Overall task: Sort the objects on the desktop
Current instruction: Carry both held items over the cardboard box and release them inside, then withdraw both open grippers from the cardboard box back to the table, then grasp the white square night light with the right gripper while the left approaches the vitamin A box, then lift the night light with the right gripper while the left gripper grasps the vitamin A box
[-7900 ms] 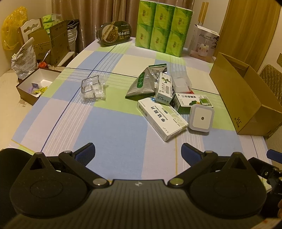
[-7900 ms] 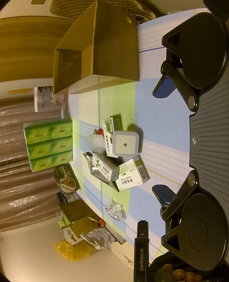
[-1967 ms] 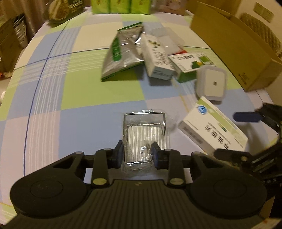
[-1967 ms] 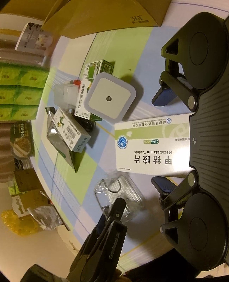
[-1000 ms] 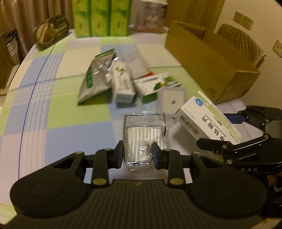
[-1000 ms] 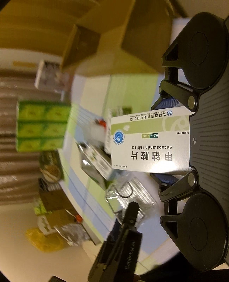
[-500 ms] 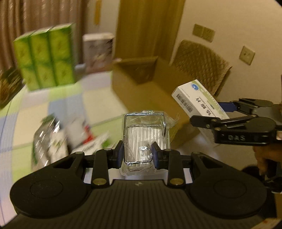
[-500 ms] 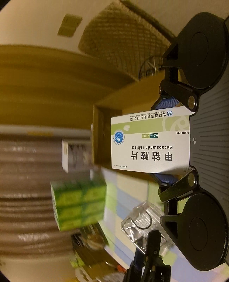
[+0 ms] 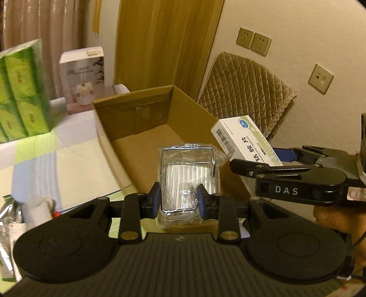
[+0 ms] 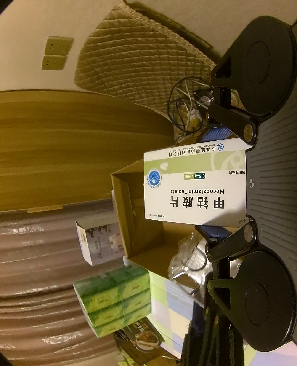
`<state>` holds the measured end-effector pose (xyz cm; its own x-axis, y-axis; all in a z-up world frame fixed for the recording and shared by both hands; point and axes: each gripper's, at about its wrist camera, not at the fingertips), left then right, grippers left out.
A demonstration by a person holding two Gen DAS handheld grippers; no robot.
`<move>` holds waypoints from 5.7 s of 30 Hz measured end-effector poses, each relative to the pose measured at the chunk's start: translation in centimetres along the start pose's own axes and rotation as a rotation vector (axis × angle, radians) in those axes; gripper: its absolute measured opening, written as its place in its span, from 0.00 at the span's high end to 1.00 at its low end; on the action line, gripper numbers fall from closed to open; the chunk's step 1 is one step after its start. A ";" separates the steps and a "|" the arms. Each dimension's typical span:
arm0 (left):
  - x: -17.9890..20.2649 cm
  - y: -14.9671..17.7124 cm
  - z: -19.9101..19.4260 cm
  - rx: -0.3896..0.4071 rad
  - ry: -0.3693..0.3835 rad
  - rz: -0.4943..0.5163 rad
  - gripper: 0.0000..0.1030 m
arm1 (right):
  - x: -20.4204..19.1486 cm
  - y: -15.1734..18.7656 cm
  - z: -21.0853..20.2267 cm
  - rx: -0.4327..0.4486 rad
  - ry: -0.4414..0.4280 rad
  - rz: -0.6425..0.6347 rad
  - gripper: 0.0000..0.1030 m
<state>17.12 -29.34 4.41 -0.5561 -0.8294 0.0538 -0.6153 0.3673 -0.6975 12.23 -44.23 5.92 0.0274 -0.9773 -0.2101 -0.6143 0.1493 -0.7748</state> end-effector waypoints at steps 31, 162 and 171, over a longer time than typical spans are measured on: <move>-5.8 4.4 -5.4 0.060 -0.084 -0.088 0.47 | -6.2 3.8 -4.0 0.068 -0.113 0.001 0.14; -15.2 21.3 -4.8 -0.151 -0.378 -0.060 0.50 | -19.1 16.7 5.6 -0.247 -0.106 -0.115 0.27; -15.9 21.3 -4.3 -0.156 -0.362 -0.084 0.68 | -19.3 16.7 5.4 -0.243 -0.115 -0.127 0.40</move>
<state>10.46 -6.56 -8.21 -0.2844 -0.9437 -0.1691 -0.7433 0.3285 -0.5828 5.74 -22.10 -6.17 0.1971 -0.9602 -0.1977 -0.7708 -0.0271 -0.6365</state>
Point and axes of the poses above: each gripper's, at about its wrist camera, not at the fingertips, and z roughly the way its jaws point, x to its right, y to its underside, and after that the axes turned 10 degrees about -y, right-handed
